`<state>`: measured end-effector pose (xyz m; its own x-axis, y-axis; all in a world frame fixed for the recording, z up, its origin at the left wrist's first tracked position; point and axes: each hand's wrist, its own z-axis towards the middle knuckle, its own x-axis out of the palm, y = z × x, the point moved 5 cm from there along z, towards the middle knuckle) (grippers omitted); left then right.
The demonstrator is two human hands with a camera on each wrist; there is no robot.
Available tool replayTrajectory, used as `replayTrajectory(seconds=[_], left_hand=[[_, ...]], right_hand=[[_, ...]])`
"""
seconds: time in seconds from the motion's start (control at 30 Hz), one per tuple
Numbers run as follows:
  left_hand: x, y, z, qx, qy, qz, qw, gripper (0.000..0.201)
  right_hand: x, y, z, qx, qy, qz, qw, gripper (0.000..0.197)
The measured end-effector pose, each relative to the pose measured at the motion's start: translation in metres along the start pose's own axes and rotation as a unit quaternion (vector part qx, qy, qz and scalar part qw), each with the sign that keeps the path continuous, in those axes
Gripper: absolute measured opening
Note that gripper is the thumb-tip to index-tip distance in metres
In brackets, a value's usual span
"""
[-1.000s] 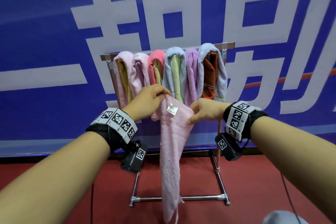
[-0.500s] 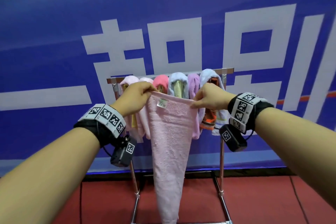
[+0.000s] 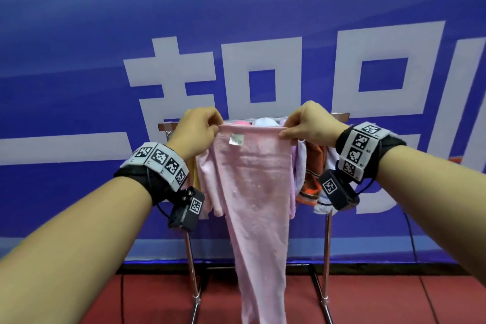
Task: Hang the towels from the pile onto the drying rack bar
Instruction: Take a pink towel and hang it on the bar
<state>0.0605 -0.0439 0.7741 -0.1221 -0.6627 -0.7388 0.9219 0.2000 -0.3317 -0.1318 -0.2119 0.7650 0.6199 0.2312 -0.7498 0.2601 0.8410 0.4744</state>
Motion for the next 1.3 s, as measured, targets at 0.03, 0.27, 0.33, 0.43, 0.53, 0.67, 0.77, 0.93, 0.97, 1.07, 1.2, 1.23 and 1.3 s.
replayTrajectory(seconds=[0.03,0.27,0.33,0.43,0.53,0.67,0.77,0.93,0.97,1.07,1.2,1.23,1.3], left_hand=[[0.002,0.001,0.001,0.001,-0.007,-0.002,1.000,0.017],[0.012,0.005,0.007,0.016,0.002,-0.013,1.000,0.015],[0.014,0.007,0.008,0.016,0.004,-0.018,1.000,0.015],[0.016,0.009,0.010,0.018,0.010,-0.026,0.999,0.015],[0.016,0.013,0.009,0.018,0.013,-0.036,0.999,0.017],[0.016,0.016,0.007,0.020,0.014,-0.081,0.996,0.016],[0.017,0.015,0.007,0.026,0.034,-0.113,0.993,0.016],[0.018,0.013,0.007,0.044,0.043,-0.104,0.993,0.024],[0.018,0.013,0.007,0.050,0.043,-0.099,0.993,0.024],[0.022,0.012,0.007,0.070,0.054,-0.067,0.994,0.025],[0.032,0.008,0.008,0.083,0.097,-0.012,0.992,0.036],[0.035,0.006,0.008,0.087,0.110,0.006,0.990,0.042],[0.039,0.003,0.007,0.090,0.129,0.035,0.987,0.045]], right_hand=[[-0.001,-0.002,0.001,-0.002,-0.007,0.000,1.000,0.013],[0.000,-0.008,0.008,-0.030,-0.017,0.002,0.999,0.031],[0.000,-0.008,0.009,-0.028,-0.010,-0.019,0.999,0.014],[0.001,-0.012,0.012,-0.016,-0.005,-0.028,0.999,0.009],[0.002,-0.016,0.014,0.008,-0.004,0.007,1.000,0.008],[0.002,-0.014,0.012,0.026,-0.011,0.086,0.996,0.009],[0.002,-0.011,0.011,0.003,-0.015,0.116,0.993,0.021],[0.007,-0.004,0.009,-0.022,0.015,0.115,0.993,0.015],[0.007,-0.004,0.009,-0.016,0.025,0.119,0.992,0.019],[0.009,-0.005,0.008,-0.004,0.068,0.099,0.993,0.028],[0.016,-0.006,0.009,-0.003,0.086,0.031,0.996,0.026],[0.018,-0.005,0.009,-0.003,0.086,0.018,0.996,0.027],[0.024,-0.003,0.009,0.003,0.112,0.000,0.994,0.033]])
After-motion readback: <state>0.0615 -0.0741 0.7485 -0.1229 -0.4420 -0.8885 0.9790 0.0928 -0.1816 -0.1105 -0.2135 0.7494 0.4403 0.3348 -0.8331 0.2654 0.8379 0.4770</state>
